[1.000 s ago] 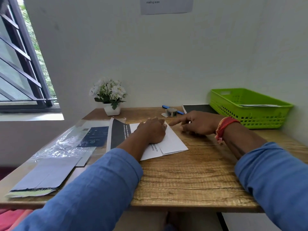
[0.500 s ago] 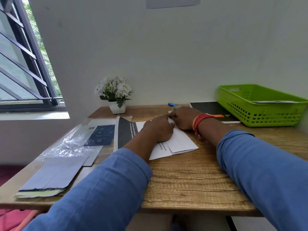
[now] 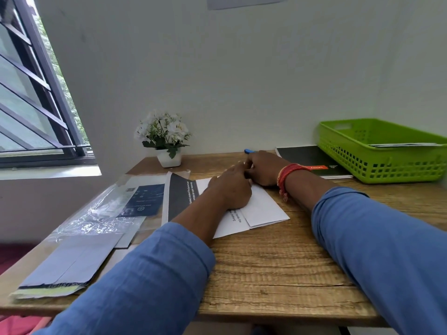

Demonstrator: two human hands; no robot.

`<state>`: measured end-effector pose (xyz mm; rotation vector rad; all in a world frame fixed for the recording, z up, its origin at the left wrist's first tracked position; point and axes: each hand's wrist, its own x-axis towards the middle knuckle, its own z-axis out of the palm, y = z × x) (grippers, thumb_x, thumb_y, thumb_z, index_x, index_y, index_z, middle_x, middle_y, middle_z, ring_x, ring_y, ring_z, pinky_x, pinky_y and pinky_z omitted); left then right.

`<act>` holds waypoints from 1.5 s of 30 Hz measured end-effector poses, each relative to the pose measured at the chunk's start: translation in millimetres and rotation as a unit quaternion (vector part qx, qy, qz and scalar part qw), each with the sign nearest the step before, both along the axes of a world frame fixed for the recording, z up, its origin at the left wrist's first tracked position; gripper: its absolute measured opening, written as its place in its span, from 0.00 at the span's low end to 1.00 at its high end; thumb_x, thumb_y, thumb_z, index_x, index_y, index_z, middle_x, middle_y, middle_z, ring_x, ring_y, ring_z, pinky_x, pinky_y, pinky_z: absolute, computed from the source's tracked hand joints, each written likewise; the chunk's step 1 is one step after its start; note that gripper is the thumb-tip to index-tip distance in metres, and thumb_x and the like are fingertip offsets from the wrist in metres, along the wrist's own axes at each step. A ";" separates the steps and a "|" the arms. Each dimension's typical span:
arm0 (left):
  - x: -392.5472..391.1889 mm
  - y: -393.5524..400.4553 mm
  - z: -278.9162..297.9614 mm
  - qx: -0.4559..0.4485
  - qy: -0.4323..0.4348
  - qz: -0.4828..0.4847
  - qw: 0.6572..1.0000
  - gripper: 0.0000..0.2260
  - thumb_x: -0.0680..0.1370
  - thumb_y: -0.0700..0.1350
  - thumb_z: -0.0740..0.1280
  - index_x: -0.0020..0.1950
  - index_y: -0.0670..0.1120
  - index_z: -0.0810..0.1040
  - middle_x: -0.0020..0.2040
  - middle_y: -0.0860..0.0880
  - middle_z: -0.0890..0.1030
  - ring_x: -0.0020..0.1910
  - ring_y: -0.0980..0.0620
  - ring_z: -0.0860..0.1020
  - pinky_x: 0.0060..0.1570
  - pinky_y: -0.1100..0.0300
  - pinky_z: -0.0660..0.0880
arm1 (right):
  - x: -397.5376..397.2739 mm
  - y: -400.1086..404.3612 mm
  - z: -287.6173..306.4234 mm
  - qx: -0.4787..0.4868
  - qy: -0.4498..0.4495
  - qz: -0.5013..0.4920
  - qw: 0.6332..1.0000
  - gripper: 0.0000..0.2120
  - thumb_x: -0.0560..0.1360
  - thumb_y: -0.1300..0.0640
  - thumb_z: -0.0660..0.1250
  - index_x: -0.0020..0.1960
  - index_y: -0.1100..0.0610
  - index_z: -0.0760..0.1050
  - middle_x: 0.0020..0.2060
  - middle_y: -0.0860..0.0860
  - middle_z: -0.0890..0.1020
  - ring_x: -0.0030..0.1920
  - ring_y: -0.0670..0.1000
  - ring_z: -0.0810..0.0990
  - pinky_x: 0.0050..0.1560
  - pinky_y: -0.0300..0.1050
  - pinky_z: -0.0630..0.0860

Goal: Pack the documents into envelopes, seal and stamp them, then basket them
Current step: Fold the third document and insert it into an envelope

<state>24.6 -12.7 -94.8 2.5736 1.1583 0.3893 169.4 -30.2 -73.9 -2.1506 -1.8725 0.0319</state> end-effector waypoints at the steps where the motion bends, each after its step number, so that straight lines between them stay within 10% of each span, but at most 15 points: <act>1: 0.7 0.3 -0.6 0.000 -0.001 -0.001 1.000 0.29 0.84 0.51 0.58 0.82 0.46 0.52 0.81 0.45 0.59 0.79 0.44 0.59 0.77 0.43 0.58 | 1.0 0.4 -0.1 -0.001 0.012 -0.001 1.000 0.14 0.79 0.46 0.64 0.51 0.55 0.81 0.51 0.53 0.82 0.50 0.54 0.80 0.55 0.51 0.76; 14: 7.7 -13.0 5.0 0.122 -0.032 0.043 0.991 0.20 0.82 0.56 0.62 0.70 0.46 0.75 0.70 0.46 0.75 0.67 0.46 0.73 0.64 0.49 0.71 | 23.5 -19.6 5.0 0.169 0.272 -0.052 0.946 0.15 0.73 0.52 0.75 0.57 0.53 0.77 0.51 0.49 0.78 0.50 0.50 0.78 0.46 0.43 0.73; 20: 7.9 -31.7 9.8 0.009 -0.225 0.013 0.974 0.23 0.85 0.57 0.54 0.46 0.45 0.82 0.42 0.50 0.82 0.42 0.52 0.79 0.42 0.54 0.70 | 15.2 -38.5 12.0 0.135 0.617 -0.030 0.775 0.16 0.78 0.48 0.69 0.55 0.62 0.79 0.38 0.56 0.82 0.33 0.52 0.79 0.35 0.43 0.78; 30: -8.0 -17.5 17.4 -0.201 -0.375 0.109 0.899 0.14 0.75 0.50 0.65 0.57 0.50 0.81 0.51 0.48 0.84 0.49 0.48 0.83 0.49 0.48 0.81 | 6.1 -37.1 5.2 0.060 0.270 0.059 0.959 0.06 0.76 0.55 0.73 0.52 0.53 0.83 0.47 0.47 0.84 0.48 0.46 0.81 0.51 0.42 0.78; 45: -24.7 7.9 17.1 0.030 -0.083 0.062 0.994 0.13 0.80 0.47 0.68 0.63 0.53 0.83 0.63 0.52 0.82 0.63 0.53 0.78 0.57 0.64 0.68 | -3.9 -27.4 -6.4 0.068 0.028 0.087 0.993 0.10 0.80 0.51 0.66 0.58 0.52 0.80 0.45 0.40 0.73 0.50 0.45 0.73 0.47 0.36 0.64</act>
